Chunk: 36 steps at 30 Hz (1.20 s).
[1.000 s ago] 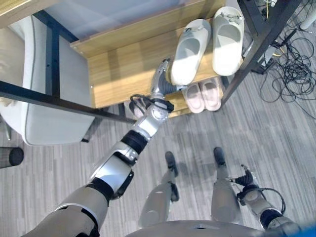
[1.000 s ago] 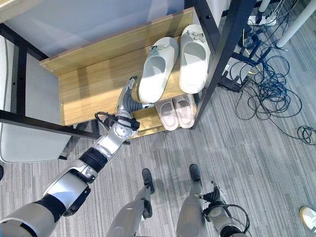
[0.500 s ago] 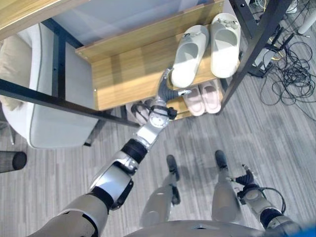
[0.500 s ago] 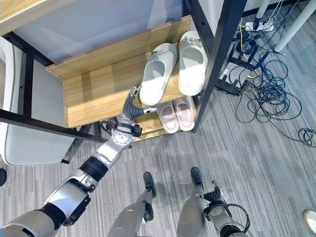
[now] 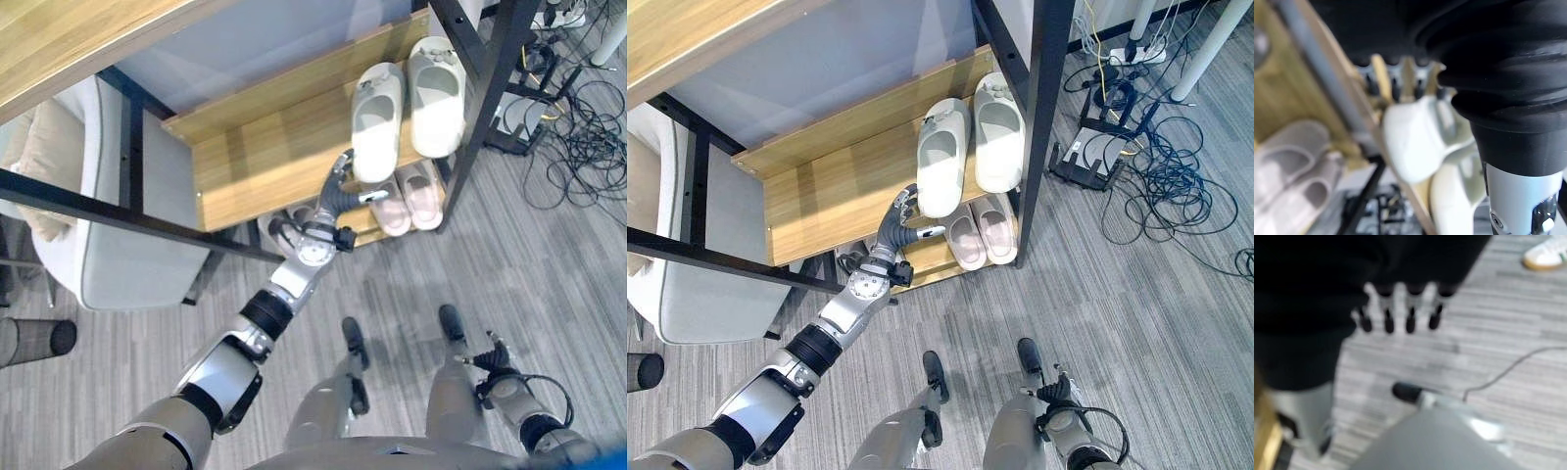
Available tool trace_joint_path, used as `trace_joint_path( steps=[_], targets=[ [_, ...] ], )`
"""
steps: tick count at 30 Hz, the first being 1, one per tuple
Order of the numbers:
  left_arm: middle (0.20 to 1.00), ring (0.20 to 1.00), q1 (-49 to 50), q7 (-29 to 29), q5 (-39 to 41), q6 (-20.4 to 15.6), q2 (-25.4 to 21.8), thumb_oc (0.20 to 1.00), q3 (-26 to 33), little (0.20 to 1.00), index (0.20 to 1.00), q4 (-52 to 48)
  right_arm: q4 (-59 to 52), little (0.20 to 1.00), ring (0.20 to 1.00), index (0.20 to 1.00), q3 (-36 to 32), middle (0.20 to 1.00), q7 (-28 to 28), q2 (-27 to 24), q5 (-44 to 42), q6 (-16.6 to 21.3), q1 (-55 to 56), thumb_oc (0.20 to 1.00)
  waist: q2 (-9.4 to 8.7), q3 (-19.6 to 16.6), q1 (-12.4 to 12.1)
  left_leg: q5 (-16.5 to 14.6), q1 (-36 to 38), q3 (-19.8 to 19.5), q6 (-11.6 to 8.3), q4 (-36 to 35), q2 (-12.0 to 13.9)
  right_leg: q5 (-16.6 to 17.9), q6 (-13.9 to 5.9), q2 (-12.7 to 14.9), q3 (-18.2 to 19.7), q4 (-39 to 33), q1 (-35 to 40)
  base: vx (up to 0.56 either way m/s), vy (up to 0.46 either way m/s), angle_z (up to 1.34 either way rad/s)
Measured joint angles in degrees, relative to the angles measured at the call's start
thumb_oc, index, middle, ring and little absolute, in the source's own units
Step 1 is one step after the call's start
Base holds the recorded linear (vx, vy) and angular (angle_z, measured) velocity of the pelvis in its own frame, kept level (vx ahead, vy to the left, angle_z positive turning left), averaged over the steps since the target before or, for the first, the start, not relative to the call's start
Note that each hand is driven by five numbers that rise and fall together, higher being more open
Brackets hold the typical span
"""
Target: Arrange the slippers neatly on the shoe rack.
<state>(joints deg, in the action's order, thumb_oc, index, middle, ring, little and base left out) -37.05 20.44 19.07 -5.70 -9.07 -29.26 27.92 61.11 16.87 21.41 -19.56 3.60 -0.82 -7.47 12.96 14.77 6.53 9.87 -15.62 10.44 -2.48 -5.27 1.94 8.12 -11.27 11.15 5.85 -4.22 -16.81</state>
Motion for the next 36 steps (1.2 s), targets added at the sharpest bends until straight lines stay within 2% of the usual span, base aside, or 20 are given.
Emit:
trace_joint_path(
  steps=[5,10,25,36],
  targets=[
    [1.000,1.000,-0.1,0.0,0.7,0.0,1.5,1.000,-0.3,1.000,1.000,0.0,0.8,1.000,1.000,1.000,0.1,1.000,0.0,0.4,0.0,0.0,-0.1,1.000,-0.26,-0.2,0.2,0.0,0.0,0.0,0.04,0.0,0.0,-0.7,-0.09,-0.1,0.3,1.4,-0.7,0.00,0.000,0.00],
    [1.000,1.000,-0.6,0.2,3.1,0.0,3.3,1.000,-2.2,1.000,1.000,1.0,1.2,1.000,1.000,1.000,0.8,1.000,-0.4,1.2,0.0,-0.1,-0.1,1.000,-1.91,-1.8,0.4,-0.2,-0.5,0.1,0.34,0.0,-0.1,-1.3,-0.04,-0.1,0.4,2.6,-1.9,0.00,0.000,0.00],
    [1.000,1.000,-1.2,0.0,5.1,0.0,3.3,1.000,-2.1,1.000,1.000,2.7,2.2,1.000,1.000,1.000,1.6,1.000,-1.0,1.1,0.0,-0.1,0.0,1.000,-2.15,-2.8,0.4,-0.2,-0.5,0.1,0.31,0.0,-0.2,-1.6,-0.16,0.0,0.5,3.2,-2.1,0.01,-0.002,0.00],
    [1.000,1.000,3.0,-0.9,8.7,-0.2,-2.9,1.000,2.9,1.000,1.000,-8.7,3.0,1.000,1.000,1.000,-0.5,1.000,-3.0,1.4,0.0,-0.2,1.6,1.000,-2.02,-4.4,-0.3,-0.4,1.4,-0.9,-0.04,0.0,0.1,-1.6,0.04,-0.2,-0.7,1.7,1.3,0.01,-0.014,0.03]
  ],
)
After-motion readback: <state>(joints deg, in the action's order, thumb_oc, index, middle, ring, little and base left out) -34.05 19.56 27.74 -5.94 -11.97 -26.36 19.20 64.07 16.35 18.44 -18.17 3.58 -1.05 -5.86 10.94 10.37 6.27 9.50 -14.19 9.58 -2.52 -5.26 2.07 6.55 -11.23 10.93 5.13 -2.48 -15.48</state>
